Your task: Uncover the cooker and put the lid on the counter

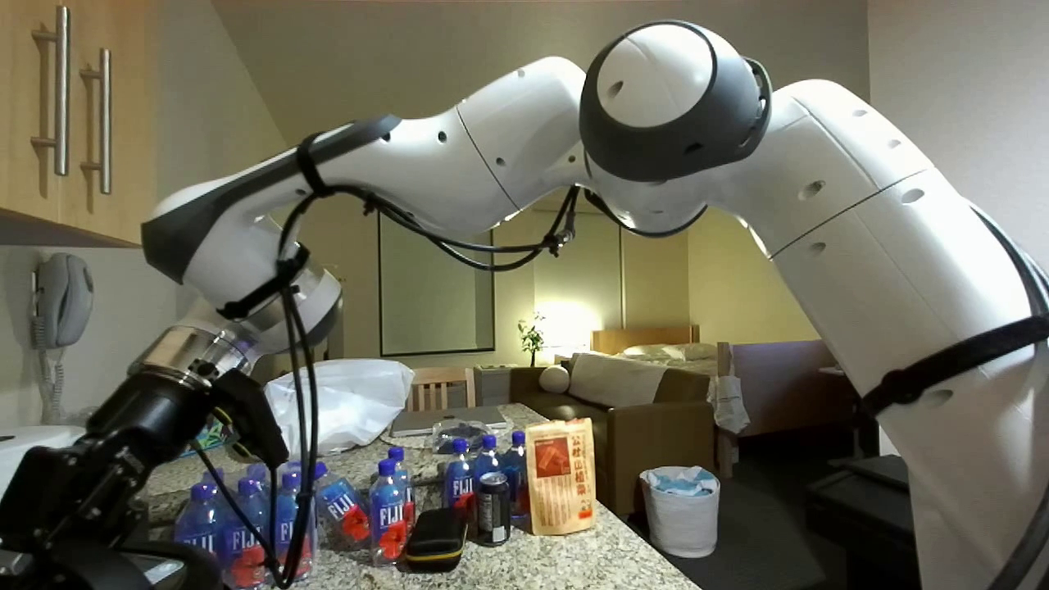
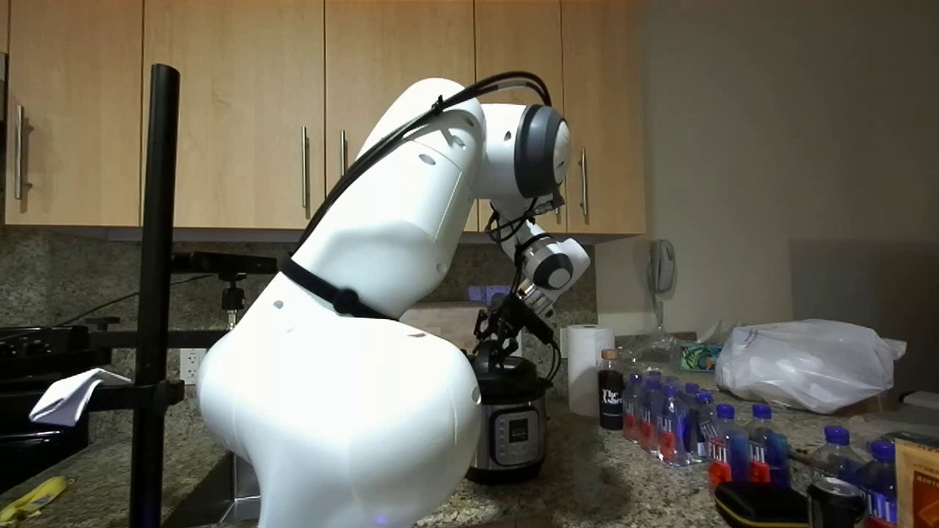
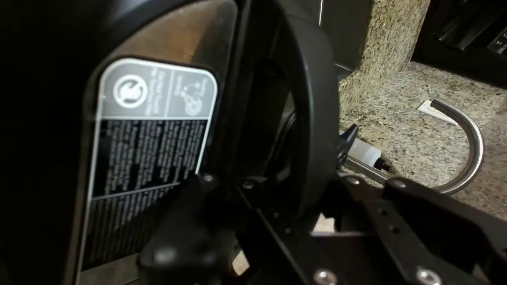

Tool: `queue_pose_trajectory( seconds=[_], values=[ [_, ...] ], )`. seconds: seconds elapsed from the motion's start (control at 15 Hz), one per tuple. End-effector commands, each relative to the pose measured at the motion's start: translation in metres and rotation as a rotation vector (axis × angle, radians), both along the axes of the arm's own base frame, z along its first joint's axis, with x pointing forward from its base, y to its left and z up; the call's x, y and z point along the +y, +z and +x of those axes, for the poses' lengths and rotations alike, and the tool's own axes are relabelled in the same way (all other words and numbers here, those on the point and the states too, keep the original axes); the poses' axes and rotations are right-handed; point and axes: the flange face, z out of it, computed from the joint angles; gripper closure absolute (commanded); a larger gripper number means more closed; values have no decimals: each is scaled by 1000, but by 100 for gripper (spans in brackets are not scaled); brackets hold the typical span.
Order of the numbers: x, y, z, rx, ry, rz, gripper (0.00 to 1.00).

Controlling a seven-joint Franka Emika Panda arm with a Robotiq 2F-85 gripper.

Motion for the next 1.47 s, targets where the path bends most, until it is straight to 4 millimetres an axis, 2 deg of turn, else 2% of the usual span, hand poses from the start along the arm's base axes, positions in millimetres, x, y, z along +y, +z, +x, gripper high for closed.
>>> queue_pose_trajectory(
  seconds=[0.0,0.47,0.87,1.13,1.4],
  values=[
    [-3,22,-6,-26,19,19,96],
    [-14,41,-8,-61,37,61,96],
    [-31,70,-9,-105,36,83,96],
    [-52,85,-7,-105,28,114,96],
    [-85,89,-5,-89,-1,164,96]
  ],
)
